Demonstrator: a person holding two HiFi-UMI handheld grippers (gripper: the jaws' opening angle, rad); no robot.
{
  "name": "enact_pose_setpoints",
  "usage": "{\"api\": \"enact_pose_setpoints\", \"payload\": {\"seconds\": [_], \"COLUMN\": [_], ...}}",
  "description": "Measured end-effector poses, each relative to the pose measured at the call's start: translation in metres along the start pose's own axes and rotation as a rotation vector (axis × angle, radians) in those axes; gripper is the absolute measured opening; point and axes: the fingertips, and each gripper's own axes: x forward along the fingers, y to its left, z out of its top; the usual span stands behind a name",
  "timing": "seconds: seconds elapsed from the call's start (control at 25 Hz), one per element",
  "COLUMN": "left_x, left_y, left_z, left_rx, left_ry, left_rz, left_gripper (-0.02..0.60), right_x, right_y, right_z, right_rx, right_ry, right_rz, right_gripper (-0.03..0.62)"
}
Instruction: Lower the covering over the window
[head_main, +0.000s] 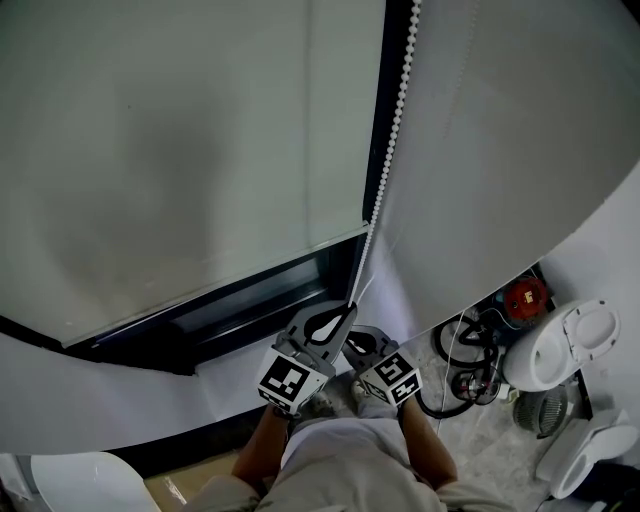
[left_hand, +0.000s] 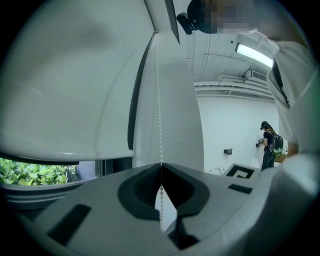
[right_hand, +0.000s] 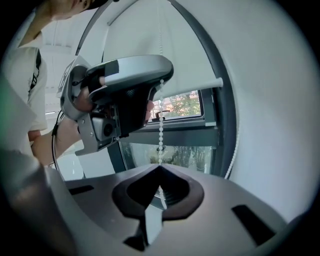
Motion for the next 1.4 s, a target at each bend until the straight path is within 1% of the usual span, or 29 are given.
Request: {"api": "enact_pose_setpoints", "payload": {"seconds": [0.2,0.36,0.56,0.68,0.84,1.0,1.16,1.32,1.4], "left_x": [0.002,0.003,0.003,0.003,0.005,0.007,0.008,0.006,0.004], "left_y": [-0.001,0.000,0.005,0.006,0.006,0.004,0.006,0.007,0.009], "left_z": [-0.029,-0.053,-0.077,-0.088,-0.093,-0.099,-0.103,-0.100,-0.098], "left_rx": [-0.013,-0.021,-0.031,-0.049,-0.048,-0.048,-0.057,-0.055,-0.057], "left_ry": [0.036,0.061,0.071,0.078,0.072,0.093,0.091,0.086,0.085], "left_rz": [-0.005,0.009,0.033,0.032,0.027,0.020,0.022,0.035,0.049], "left_gripper": [0.014,0.014,0.014,0.015,0.015,0.014,0.015,0.015,0.017], "right_x": [0.008,0.012,0.016,0.017,0.019,0.022,0.024,0.022,0.017], "right_y": [-0.005,-0.009,-0.015,-0.019,-0.025,-0.025,-0.030,-0.033,-0.035], "right_z": [-0.027,-0.050,-0.073,-0.081,-0.083,-0.091,-0.092,-0.089,-0.085], "right_rx": [0.031,0.067,0.113,0.134,0.173,0.156,0.171,0.135,0.119], "right_ry": [0.056,0.092,0.120,0.110,0.057,0.089,0.077,0.092,0.086], "right_rz": [-0.010,-0.013,-0.023,-0.039,-0.058,-0.063,-0.069,-0.104,-0.124], "right_gripper": [-0.005,-0.005,-0.005,-0.005,-0.003,-0.003,-0.003,0.002,0.018]}}
